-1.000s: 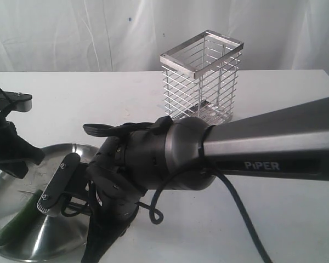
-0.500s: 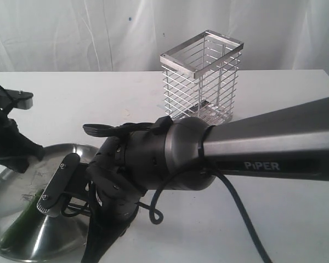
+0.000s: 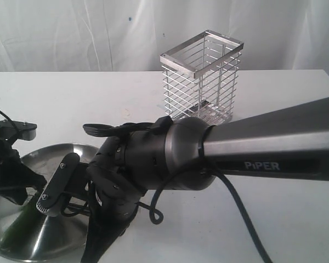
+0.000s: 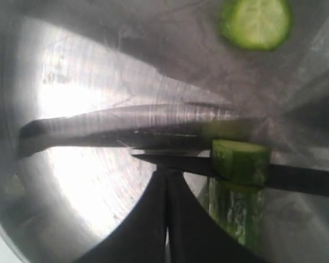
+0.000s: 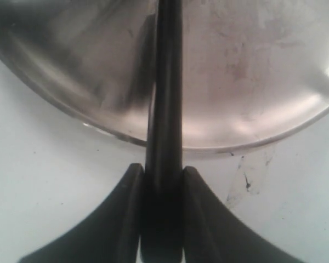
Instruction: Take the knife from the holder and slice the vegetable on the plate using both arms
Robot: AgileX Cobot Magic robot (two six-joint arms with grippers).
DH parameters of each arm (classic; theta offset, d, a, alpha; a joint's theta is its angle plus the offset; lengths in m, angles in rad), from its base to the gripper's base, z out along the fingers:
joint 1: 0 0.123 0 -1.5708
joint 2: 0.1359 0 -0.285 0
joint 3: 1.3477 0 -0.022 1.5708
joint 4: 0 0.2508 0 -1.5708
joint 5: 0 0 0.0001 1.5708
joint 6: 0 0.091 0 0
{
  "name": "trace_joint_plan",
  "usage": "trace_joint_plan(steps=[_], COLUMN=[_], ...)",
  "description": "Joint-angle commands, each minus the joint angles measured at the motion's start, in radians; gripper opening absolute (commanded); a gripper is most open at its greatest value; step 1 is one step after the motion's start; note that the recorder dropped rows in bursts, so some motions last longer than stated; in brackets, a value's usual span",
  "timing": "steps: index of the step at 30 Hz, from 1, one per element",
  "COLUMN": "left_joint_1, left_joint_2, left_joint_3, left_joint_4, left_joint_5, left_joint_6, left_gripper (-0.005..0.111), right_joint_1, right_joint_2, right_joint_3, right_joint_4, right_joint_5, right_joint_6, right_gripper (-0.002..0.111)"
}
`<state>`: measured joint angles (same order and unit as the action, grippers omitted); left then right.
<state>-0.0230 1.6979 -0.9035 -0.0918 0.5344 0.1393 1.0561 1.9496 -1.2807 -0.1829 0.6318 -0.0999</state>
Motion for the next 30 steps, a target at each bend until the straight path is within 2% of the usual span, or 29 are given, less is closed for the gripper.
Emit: trace_joint_plan(steps=[1, 10, 18, 26, 30], left_joint_1=[0.0, 0.0, 0.0, 0.0, 0.0], left_joint_2=[-0.035, -0.208, -0.233, -0.233, -0.233], left_joint_3=[-0.037, -0.079, -0.079, -0.079, -0.079], left_joint_4=[-0.037, -0.045, -0.047, -0.067, -0.094], left_joint_5=[0.039, 0.091, 0.091, 0.095, 0.097], left_joint_6=[-0.006, -0.004, -0.004, -0.004, -0.004], left_gripper=[0.0, 0.0, 0.0, 0.0, 0.0], right_joint_1=[0.001, 0.001, 0.001, 0.001, 0.001], right_joint_2=[-0.002, -0.002, -0.002, 0.005, 0.055], right_joint_3=[-0.004, -0.004, -0.004, -0.004, -0.034], right_joint_4=[0.0, -0.015, -0.034, 0.02, 0.037], right_joint_5=[-0.01, 0.077, 0.18, 0.079, 0.107], right_joint_6=[-0.011, -0.013, -0.009, -0.057, -0.077], right_gripper=[0.0, 0.0, 0.0, 0.0, 0.0])
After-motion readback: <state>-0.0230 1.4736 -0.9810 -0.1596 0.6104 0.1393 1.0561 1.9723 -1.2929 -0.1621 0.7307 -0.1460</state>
